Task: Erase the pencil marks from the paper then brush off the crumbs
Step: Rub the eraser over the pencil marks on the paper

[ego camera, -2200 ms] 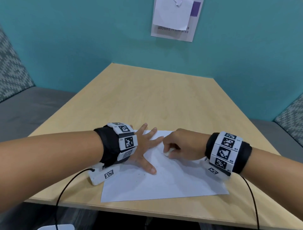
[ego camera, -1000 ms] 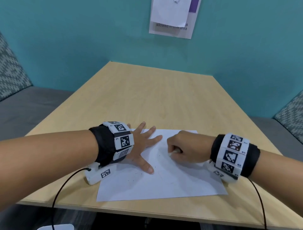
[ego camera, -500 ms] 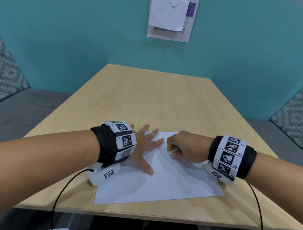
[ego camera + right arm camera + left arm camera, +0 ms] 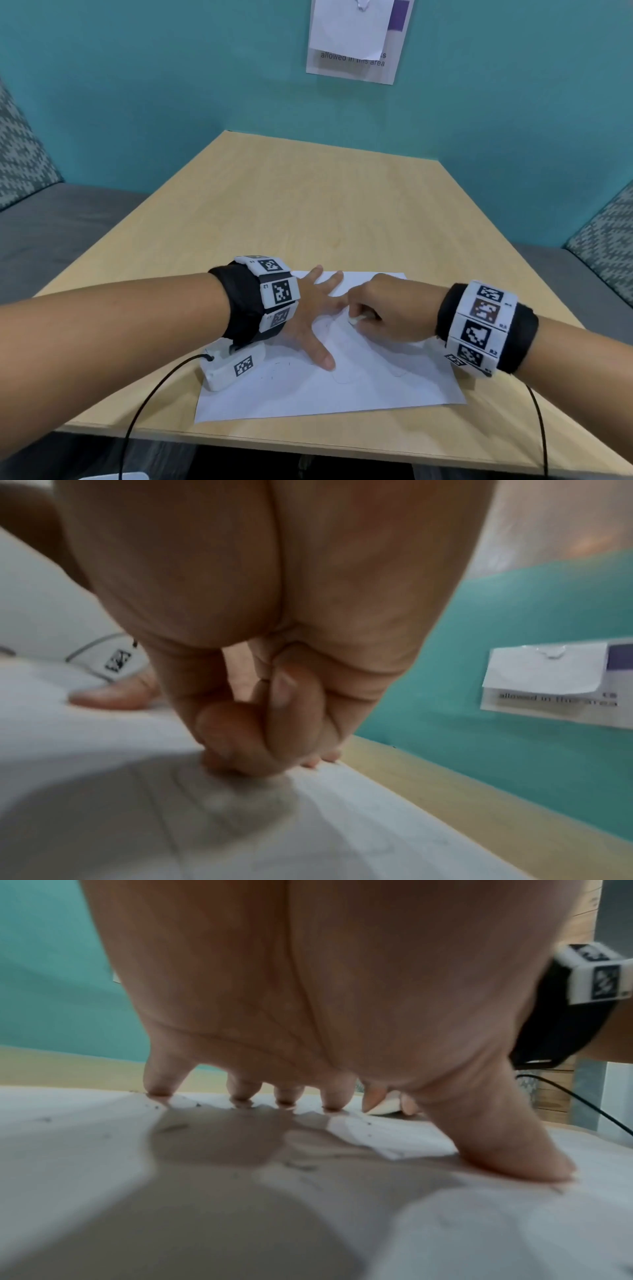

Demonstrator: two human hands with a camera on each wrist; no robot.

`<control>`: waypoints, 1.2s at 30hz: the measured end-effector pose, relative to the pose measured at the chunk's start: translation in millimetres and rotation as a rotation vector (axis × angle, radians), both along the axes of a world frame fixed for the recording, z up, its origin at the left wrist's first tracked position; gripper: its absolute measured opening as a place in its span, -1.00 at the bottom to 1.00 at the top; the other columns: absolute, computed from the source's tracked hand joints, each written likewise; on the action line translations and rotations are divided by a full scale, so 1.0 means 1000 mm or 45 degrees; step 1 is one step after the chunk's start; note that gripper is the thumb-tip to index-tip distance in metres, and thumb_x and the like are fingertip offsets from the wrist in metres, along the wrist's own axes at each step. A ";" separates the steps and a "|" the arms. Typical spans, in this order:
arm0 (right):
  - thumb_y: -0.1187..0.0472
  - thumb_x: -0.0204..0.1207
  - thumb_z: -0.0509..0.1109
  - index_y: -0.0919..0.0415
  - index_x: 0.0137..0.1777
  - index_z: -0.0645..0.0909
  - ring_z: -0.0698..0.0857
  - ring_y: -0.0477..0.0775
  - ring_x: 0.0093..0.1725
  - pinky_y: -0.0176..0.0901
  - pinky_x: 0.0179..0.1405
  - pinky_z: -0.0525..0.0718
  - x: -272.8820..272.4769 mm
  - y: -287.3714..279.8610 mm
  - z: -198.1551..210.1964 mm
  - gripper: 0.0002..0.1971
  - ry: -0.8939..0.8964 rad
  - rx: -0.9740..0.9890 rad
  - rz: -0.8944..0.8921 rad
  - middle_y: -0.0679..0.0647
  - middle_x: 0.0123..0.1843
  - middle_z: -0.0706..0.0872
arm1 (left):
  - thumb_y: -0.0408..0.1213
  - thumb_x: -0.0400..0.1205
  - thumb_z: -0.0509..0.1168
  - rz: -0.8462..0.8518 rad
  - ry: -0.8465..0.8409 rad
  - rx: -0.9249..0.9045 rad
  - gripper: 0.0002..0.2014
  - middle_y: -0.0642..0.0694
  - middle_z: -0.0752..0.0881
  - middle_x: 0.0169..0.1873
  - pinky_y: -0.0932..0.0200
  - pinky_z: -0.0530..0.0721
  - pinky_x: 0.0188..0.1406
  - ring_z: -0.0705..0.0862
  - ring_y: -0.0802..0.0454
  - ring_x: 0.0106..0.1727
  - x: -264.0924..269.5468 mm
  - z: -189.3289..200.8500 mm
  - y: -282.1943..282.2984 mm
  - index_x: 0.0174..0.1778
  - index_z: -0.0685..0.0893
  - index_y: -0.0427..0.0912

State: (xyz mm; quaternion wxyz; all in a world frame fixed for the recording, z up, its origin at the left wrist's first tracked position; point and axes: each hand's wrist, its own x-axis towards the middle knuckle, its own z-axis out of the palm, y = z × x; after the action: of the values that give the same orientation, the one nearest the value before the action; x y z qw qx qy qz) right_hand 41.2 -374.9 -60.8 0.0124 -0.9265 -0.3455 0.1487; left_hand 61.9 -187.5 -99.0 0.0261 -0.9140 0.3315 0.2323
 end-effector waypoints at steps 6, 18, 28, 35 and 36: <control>0.29 0.52 0.23 0.30 -0.22 0.55 0.52 0.17 -0.39 -0.06 -0.37 0.50 -0.021 0.016 0.000 -0.87 0.120 -0.037 0.127 0.09 -0.42 0.59 | 0.48 0.34 0.37 0.021 0.000 -0.023 0.18 -0.01 -0.39 0.72 -0.54 -0.22 0.54 -0.42 -0.28 0.69 0.002 -0.006 0.003 0.67 -0.32 0.39; 0.27 0.48 0.22 0.25 -0.09 0.62 0.62 0.19 -0.26 0.08 -0.16 0.67 0.001 0.000 0.010 -0.85 0.060 -0.024 -0.113 0.16 -0.26 0.72 | 0.48 0.32 0.35 0.024 0.009 -0.013 0.18 -0.04 -0.40 0.72 -0.57 -0.19 0.54 -0.40 -0.31 0.70 0.001 -0.002 0.002 0.61 -0.41 0.48; 0.27 0.50 0.24 0.29 -0.14 0.59 0.55 0.14 -0.34 -0.02 -0.26 0.58 -0.003 0.000 0.006 -0.88 0.042 -0.009 -0.077 0.14 -0.33 0.68 | 0.45 0.38 0.39 0.009 -0.026 -0.009 0.18 -0.05 -0.36 0.73 -0.55 -0.21 0.53 -0.38 -0.32 0.70 0.001 -0.003 0.001 0.62 -0.40 0.45; 0.22 0.49 0.26 0.19 -0.06 0.63 0.57 0.03 -0.30 -0.06 -0.21 0.62 0.006 -0.009 0.007 -0.87 0.059 -0.034 -0.133 -0.04 -0.31 0.65 | 0.49 0.36 0.34 0.003 -0.029 0.020 0.19 -0.02 -0.38 0.72 -0.57 -0.25 0.52 -0.40 -0.28 0.70 0.002 -0.004 0.002 0.68 -0.37 0.33; 0.21 0.49 0.26 0.19 -0.07 0.63 0.58 0.06 -0.29 -0.03 -0.21 0.63 0.006 -0.010 0.006 -0.86 0.043 -0.033 -0.141 0.00 -0.29 0.67 | 0.49 0.36 0.34 0.007 -0.031 0.020 0.19 -0.02 -0.38 0.72 -0.57 -0.24 0.52 -0.41 -0.28 0.70 0.002 -0.005 0.002 0.68 -0.38 0.32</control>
State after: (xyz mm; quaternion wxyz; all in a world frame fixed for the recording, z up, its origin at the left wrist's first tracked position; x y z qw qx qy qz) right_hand 47.7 -384.7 -54.4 0.0144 -0.9417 -0.2912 0.1681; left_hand 64.3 -185.3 -104.0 0.0367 -0.9175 0.3269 0.2237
